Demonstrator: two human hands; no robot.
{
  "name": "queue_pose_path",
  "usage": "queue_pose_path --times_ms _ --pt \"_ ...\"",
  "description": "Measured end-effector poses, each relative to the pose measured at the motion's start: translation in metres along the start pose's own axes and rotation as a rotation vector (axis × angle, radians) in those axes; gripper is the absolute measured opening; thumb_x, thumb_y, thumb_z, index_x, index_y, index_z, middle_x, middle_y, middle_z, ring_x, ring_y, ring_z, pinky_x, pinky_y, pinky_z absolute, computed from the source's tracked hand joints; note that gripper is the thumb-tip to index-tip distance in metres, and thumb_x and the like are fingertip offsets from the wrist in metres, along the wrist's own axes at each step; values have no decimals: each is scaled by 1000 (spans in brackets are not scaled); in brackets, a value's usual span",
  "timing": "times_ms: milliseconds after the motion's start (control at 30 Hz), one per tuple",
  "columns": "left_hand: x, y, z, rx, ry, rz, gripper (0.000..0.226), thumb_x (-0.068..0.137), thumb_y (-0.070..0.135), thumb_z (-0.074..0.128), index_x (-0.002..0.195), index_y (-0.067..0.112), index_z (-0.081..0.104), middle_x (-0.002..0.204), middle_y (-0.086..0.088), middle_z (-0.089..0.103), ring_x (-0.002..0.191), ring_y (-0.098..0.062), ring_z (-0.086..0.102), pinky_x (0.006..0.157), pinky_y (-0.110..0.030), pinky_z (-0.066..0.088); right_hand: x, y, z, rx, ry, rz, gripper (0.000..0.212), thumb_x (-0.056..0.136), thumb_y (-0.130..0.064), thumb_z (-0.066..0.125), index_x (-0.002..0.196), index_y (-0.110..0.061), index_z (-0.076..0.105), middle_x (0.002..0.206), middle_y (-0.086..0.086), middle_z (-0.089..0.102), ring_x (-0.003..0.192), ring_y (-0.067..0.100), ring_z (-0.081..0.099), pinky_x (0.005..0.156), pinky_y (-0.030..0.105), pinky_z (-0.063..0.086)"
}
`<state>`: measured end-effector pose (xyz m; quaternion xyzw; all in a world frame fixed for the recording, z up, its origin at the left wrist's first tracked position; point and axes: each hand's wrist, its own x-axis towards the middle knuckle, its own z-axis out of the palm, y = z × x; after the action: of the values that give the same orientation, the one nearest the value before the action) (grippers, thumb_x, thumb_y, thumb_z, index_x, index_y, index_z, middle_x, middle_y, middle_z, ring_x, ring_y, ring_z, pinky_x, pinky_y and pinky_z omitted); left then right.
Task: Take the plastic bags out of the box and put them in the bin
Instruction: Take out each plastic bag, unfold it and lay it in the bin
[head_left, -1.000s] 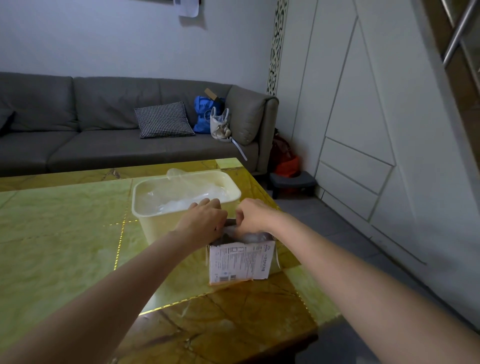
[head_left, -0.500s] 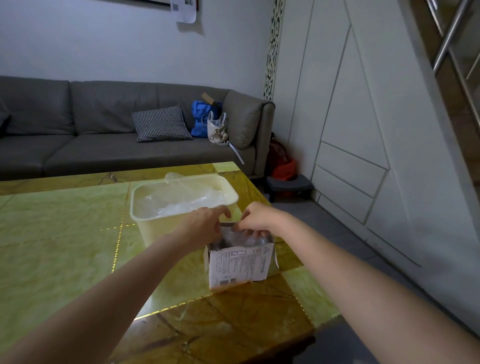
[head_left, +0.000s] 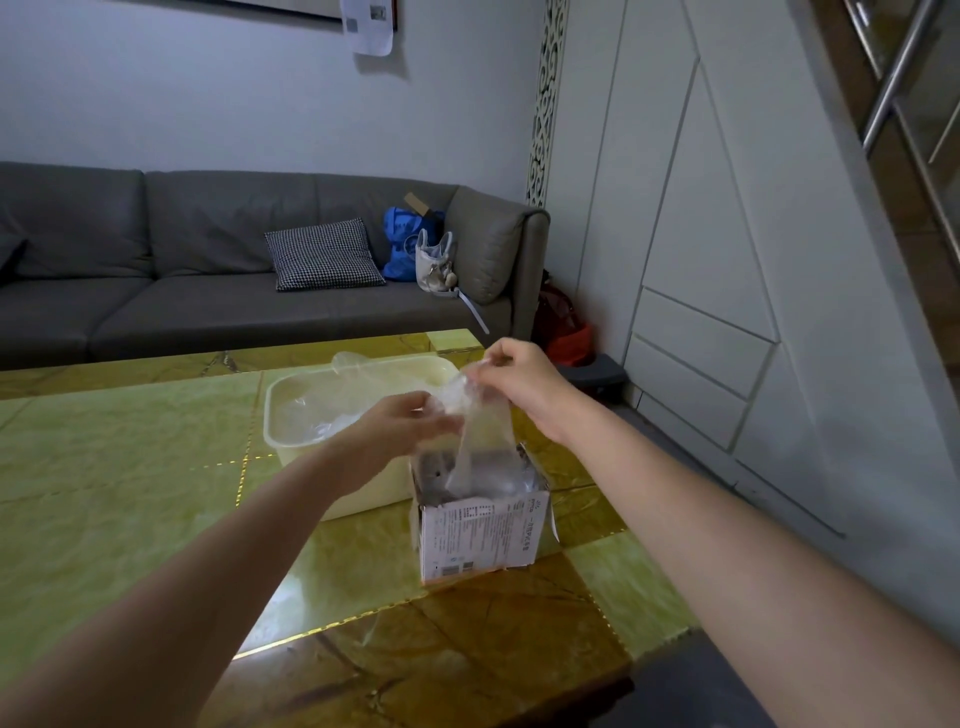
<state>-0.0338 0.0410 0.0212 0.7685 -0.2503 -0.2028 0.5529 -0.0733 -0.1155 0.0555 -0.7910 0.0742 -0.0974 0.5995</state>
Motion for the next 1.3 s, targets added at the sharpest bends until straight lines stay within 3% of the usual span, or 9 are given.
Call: queue_pose_path --times_ms 200,333,433,600,700,867,967,1133,1300 --pt "0 6 -7 -293 169 -2 14 89 16 56 98 5 58 84 -5 63 75 -15 58 80 -31 46 0 -1 -5 358 167 37 20 87 -23 67 99 -11 58 85 4 60 80 18 57 74 30 47" --pt "1 10 -14 -457 363 17 10 91 14 55 99 8 56 87 -4 62 81 -12 60 85 -27 46 -6 5 -15 503 6 247 32 86 -43 62 96 -13 58 90 6 63 81 20 61 88 38 49" --pt "2 12 -14 -543 407 27 17 90 13 55 106 7 54 88 -3 63 83 -11 62 84 -25 47 -8 12 -9 449 -169 314 54 82 -51 62 114 -7 60 97 7 69 85 18 63 75 30 50" --pt "-3 17 -9 -371 267 45 4 91 13 54 88 13 54 76 -1 57 57 -2 59 59 -15 51 10 6 2 630 -108 316 62 69 -46 78 118 -11 62 99 6 67 87 19 65 79 34 51" --pt "-4 18 -14 -200 244 33 7 93 18 53 94 13 57 73 0 54 56 -6 52 55 -18 45 17 3 -1 534 -54 255 36 73 -27 80 101 -8 66 93 6 62 91 20 59 77 32 48" --pt "-6 19 -31 -69 308 24 7 90 28 55 90 22 59 86 -1 58 73 -15 53 67 -29 43 26 -11 -9 302 131 104 6 87 -10 64 93 -11 66 74 5 59 47 6 47 42 17 37" --pt "-5 12 -53 -109 370 -1 9 88 29 58 86 22 63 78 -6 55 60 -14 46 63 -26 42 33 -20 -17 370 280 13 9 93 -8 56 97 -9 64 58 2 46 28 1 28 29 15 20" --pt "4 0 -97 -175 530 4 14 89 23 59 79 14 61 61 0 42 38 0 35 43 -10 39 48 -27 -3 356 364 -85 9 96 -9 51 99 -10 60 55 2 44 31 1 30 32 14 23" --pt "29 -7 -143 256 897 -51 25 91 19 56 104 -2 62 87 -16 63 73 -25 54 67 -33 43 85 -4 34 46 405 -183 19 97 -10 46 82 -12 58 60 -1 50 45 6 45 43 16 36"
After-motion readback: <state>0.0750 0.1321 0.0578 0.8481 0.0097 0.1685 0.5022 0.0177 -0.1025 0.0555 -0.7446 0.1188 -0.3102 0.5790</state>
